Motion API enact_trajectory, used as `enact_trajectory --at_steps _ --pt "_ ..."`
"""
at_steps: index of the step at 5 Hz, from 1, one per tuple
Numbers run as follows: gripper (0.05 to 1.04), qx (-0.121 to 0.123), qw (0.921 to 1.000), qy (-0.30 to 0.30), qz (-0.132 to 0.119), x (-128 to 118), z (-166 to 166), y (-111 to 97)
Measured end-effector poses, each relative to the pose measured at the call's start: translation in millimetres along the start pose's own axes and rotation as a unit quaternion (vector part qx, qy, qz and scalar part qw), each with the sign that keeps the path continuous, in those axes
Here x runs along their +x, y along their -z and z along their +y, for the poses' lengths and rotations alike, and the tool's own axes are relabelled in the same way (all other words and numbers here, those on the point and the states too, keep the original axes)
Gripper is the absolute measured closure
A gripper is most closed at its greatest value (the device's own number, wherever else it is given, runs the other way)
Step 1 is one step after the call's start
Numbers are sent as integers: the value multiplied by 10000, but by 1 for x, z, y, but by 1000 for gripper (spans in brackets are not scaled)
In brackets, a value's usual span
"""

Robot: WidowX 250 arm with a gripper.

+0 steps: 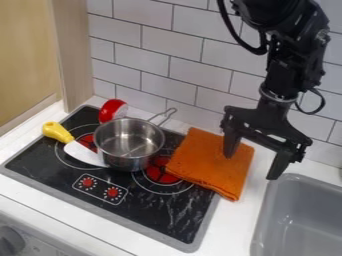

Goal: Moved the red object from the upper left corner to the lower right corner

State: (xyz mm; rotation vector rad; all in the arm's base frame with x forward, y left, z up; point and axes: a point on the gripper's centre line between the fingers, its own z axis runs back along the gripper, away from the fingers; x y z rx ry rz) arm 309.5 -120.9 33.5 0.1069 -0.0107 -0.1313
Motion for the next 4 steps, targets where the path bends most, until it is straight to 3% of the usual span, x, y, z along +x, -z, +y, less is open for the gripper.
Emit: enact_trajectory --at_steps 1,2,3,4 --pt "85 87 9995 44 307 -14 1 16" --pt "84 77 9991 102 401 -22 3 19" --pt "85 -78 9998 25 205 -20 7 -7" --pt "85 -181 9988 -418 170 -17 39 -23"
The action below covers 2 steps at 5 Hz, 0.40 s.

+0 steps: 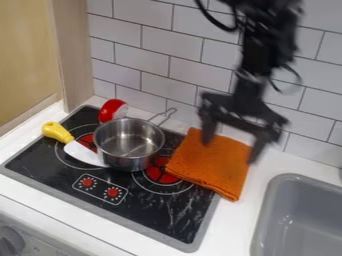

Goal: Moved the red object from the upper left corner to the lower right corner

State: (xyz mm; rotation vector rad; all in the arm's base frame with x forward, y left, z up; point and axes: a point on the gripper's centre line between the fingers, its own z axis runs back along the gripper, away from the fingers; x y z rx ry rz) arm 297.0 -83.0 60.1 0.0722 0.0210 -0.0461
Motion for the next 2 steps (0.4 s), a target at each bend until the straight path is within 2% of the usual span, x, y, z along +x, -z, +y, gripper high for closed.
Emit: enact_trajectory --at_steps 1,2 --pt "84 9 9995 -271 146 5 36 -11" --pt "84 -28 9980 -608 172 10 78 -12"
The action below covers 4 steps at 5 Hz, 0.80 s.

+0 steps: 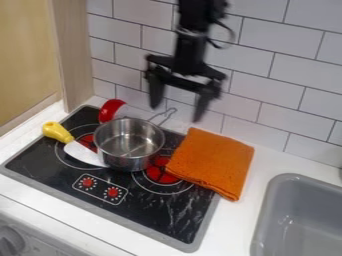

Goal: Moved the red object from the upper left corner to the lower right corner

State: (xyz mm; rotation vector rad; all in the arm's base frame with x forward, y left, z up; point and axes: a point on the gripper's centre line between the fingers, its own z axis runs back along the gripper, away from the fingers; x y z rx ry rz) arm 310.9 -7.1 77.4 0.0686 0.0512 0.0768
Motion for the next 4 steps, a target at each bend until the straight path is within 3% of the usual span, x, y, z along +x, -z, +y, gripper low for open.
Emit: enact_trajectory --at_steps 1,2,3,4 --pt "85 -57 9992 -379 -93 15 47 1" --pt "85 14 9991 -417 -125 29 72 15" --pt "84 17 9996 -244 -151 37 83 26" --pt "85 -41 9997 -230 16 41 92 45"
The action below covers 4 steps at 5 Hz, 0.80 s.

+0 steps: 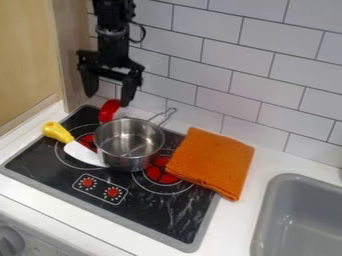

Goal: Moved the red object from the upper left corner to the lower right corner

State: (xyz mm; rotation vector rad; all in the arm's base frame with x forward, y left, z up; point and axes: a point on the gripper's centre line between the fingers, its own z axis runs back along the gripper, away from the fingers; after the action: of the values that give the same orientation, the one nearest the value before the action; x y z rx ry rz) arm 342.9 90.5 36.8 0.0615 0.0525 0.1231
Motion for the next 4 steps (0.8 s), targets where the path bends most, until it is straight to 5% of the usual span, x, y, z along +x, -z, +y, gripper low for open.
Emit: enact_trajectory --at_steps 4 --pt "126 -202 9992 248 234 13 -6 34"
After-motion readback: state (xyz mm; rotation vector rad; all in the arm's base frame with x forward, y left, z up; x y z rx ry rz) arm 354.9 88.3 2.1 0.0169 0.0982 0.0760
